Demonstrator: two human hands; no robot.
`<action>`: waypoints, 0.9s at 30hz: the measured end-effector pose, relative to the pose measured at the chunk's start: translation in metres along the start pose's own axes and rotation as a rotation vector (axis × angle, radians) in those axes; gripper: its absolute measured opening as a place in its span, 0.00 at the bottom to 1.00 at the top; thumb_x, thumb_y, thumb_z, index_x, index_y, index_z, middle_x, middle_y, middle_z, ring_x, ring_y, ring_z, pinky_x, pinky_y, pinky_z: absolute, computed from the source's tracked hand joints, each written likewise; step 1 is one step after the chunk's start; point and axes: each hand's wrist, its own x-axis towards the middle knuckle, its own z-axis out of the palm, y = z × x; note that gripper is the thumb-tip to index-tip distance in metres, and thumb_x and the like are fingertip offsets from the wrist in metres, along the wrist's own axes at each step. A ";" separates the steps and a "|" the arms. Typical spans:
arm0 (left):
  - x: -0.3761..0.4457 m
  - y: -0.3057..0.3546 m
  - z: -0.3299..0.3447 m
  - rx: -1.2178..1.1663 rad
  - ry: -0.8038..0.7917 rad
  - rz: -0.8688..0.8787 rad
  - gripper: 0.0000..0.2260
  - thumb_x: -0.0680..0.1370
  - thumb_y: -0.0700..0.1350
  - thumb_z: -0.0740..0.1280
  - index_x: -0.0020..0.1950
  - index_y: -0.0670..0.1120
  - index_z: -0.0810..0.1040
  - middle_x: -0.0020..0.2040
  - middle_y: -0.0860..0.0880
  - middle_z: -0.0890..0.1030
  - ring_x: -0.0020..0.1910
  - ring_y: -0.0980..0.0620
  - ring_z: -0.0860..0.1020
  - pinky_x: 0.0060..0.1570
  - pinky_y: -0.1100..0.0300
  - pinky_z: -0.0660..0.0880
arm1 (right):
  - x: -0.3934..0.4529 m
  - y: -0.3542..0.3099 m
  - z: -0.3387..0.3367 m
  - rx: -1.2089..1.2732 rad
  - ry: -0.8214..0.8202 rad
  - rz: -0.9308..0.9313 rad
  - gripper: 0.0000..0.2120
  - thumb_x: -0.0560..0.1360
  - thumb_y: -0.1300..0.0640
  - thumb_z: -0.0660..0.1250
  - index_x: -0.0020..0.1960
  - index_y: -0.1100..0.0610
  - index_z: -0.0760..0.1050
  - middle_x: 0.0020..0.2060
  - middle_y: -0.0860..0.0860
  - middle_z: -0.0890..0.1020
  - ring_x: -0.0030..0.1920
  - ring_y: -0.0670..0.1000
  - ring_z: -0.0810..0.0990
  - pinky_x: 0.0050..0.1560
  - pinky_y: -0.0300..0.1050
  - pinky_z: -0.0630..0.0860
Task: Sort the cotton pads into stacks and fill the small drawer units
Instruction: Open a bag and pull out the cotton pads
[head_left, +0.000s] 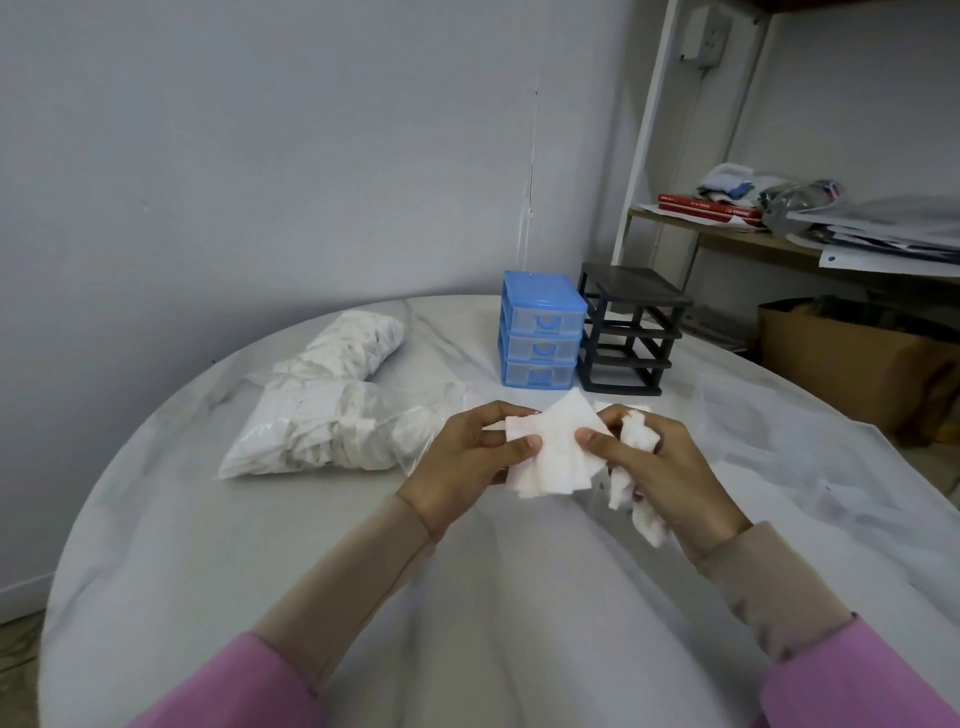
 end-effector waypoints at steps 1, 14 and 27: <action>0.000 -0.001 -0.001 0.000 0.017 0.009 0.08 0.75 0.34 0.66 0.54 0.39 0.77 0.37 0.48 0.82 0.33 0.59 0.80 0.33 0.67 0.76 | 0.000 -0.001 0.000 0.022 0.017 -0.012 0.07 0.73 0.62 0.68 0.37 0.58 0.75 0.25 0.44 0.77 0.26 0.41 0.73 0.27 0.33 0.68; 0.003 -0.008 -0.006 -0.070 0.163 -0.010 0.07 0.74 0.36 0.68 0.51 0.39 0.80 0.43 0.46 0.83 0.36 0.57 0.81 0.35 0.66 0.77 | -0.003 -0.008 0.000 0.170 -0.107 -0.091 0.06 0.68 0.57 0.69 0.41 0.59 0.75 0.29 0.48 0.77 0.30 0.44 0.73 0.28 0.38 0.67; -0.003 -0.007 0.015 -0.235 0.050 -0.068 0.11 0.80 0.37 0.57 0.48 0.44 0.79 0.36 0.52 0.84 0.36 0.57 0.82 0.39 0.64 0.79 | -0.008 0.010 0.027 0.216 0.112 0.035 0.08 0.71 0.61 0.71 0.39 0.63 0.73 0.22 0.49 0.77 0.23 0.43 0.74 0.23 0.32 0.67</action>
